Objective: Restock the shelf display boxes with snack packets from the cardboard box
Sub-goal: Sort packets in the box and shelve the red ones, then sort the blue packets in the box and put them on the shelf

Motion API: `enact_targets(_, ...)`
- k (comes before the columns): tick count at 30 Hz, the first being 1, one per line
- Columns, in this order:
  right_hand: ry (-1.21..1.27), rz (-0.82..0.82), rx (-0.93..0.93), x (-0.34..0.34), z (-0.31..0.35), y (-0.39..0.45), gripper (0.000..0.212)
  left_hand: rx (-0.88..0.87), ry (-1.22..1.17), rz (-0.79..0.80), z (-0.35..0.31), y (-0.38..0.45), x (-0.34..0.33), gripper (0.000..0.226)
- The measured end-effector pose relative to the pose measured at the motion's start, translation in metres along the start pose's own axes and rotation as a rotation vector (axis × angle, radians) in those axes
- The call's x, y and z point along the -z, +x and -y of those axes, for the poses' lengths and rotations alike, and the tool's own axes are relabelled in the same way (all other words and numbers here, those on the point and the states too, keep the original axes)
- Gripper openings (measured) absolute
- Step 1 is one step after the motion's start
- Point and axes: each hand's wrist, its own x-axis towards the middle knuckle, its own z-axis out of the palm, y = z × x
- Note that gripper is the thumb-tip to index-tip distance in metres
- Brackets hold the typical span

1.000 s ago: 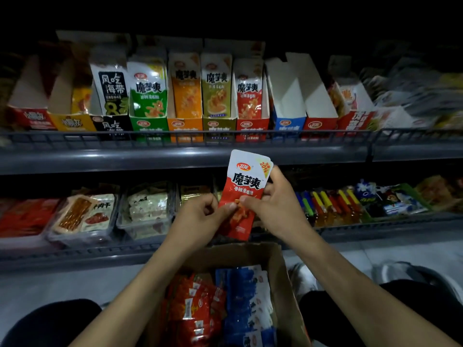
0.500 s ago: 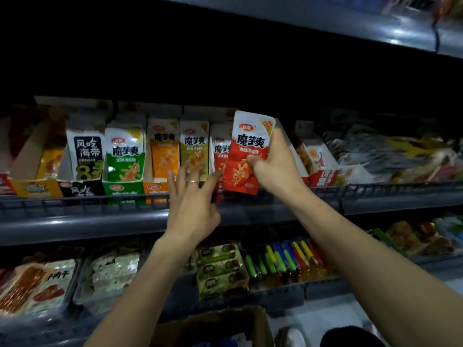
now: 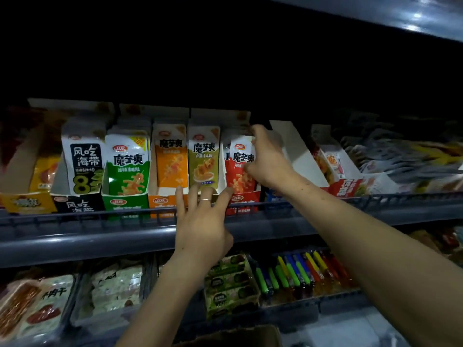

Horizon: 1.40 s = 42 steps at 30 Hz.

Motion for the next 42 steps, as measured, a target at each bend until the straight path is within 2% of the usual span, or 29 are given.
enact_targets(5, -0.465, 0.111, 0.177, 0.008, -0.005, 0.007, 0.092, -0.003, -0.018, -0.014, 0.002, -0.002, -0.002, 0.082)
enact_targets(8, -0.633, 0.124, 0.28, 0.012, -0.002, 0.012, 0.093, -0.007, -0.017, -0.052, 0.002, -0.003, -0.005, 0.081)
enact_targets(12, -0.66, 0.032, 0.314, 0.01, -0.001, 0.018, 0.081, -0.024, -0.011, -0.09, 0.003, -0.003, -0.008, 0.079)
enact_targets(16, -0.656, 0.076, 0.236, 0.0, 0.0, 0.016, 0.09, -0.041, 0.009, -0.108, 0.004, -0.003, -0.01, 0.081)
enact_targets(20, -0.699, -0.015, 0.266, -0.004, 0.004, 0.013, 0.089, -0.027, 0.035, -0.085, 0.003, -0.003, -0.009, 0.084)
enact_targets(22, -0.704, -0.039, 0.297, -0.005, 0.005, 0.01, 0.084, -0.025, 0.047, -0.065, 0.002, -0.004, -0.008, 0.084)
enact_targets(26, -0.525, -0.081, 0.329, 0.0, 0.008, -0.006, 0.054, -0.026, 0.004, -0.078, 0.003, -0.006, -0.002, 0.077)
enact_targets(31, -0.162, 0.044, 0.254, 0.008, 0.006, -0.053, 0.017, -0.116, -0.189, -0.238, 0.007, -0.027, 0.009, 0.038)
enact_targets(33, -0.05, 0.109, 0.187, 0.005, 0.0, -0.085, 0.012, -0.125, -0.343, -0.15, 0.013, -0.044, 0.009, 0.026)
enact_targets(36, 0.076, 0.286, 0.081, -0.011, -0.013, -0.141, 0.011, -0.073, -0.48, 0.131, 0.025, -0.074, -0.001, 0.023)
enact_targets(42, 0.073, 0.658, -0.083, -0.079, -0.051, -0.25, 0.011, -0.056, -0.313, 0.688, 0.041, -0.135, -0.031, 0.015)
